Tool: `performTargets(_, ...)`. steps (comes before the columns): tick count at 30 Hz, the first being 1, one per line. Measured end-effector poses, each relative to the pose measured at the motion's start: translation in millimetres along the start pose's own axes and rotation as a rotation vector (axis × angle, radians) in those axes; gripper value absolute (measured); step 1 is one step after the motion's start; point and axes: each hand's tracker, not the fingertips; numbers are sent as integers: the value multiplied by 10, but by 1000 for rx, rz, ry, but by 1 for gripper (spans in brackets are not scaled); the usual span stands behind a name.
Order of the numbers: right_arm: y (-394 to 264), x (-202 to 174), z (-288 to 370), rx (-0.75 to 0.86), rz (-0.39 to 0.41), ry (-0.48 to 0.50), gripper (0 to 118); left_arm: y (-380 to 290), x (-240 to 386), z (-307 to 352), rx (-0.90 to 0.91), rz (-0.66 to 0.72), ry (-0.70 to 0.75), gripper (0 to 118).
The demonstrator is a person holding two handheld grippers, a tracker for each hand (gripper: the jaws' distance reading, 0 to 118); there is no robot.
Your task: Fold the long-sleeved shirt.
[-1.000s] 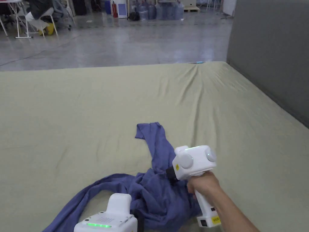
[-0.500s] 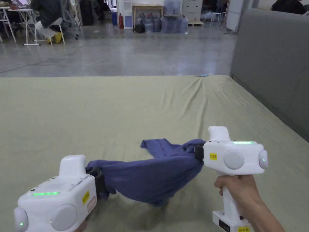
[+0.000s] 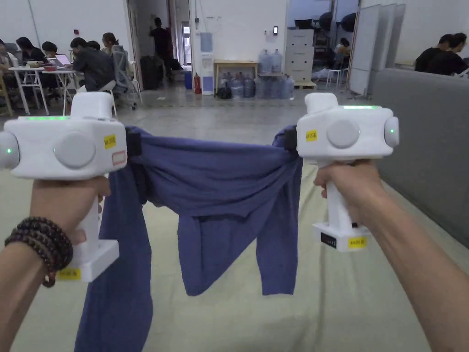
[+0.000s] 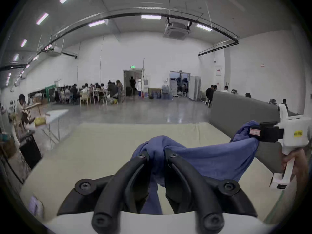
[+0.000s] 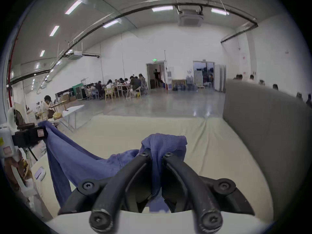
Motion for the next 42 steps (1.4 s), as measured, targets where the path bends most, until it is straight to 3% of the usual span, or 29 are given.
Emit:
performTargets(2, 377, 11, -135, 8, -43, 2, 4, 370, -42, -134, 41, -79, 30, 8)
performTargets(5, 716, 9, -273, 28, -77, 1, 4, 716, -158, -314, 32, -18, 14, 8)
performTargets(10, 609, -31, -523, 11, -80, -1, 4, 594, -186, -605, -5, -6, 36, 8)
performTargets(17, -935, 51, -1124, -209, -93, -19, 4, -832, -171, -1092, -250, -36, 38, 8)
performTargets(19, -1431, 82, -1242, -276, -122, -11, 4, -1297, -212, -1202, -359, 33, 30, 8)
performTargets(23, -2124, 103, -1351, -354, -47, -20, 4, -1959, -275, -1201, -428, 72, 20, 8)
performTargets(28, -2492, 136, -798, -356, -149, 35, 4, -2308, -285, -767, -420, 58, 19, 8)
performTargets(36, -3620, -159, 544, -443, -92, -8, 4, -3360, -10, 413, -604, -46, -24, 8)
performTargets(42, -4152, -152, 1007, -530, -119, -33, 4, -3955, -101, 943, -686, 41, -58, 8)
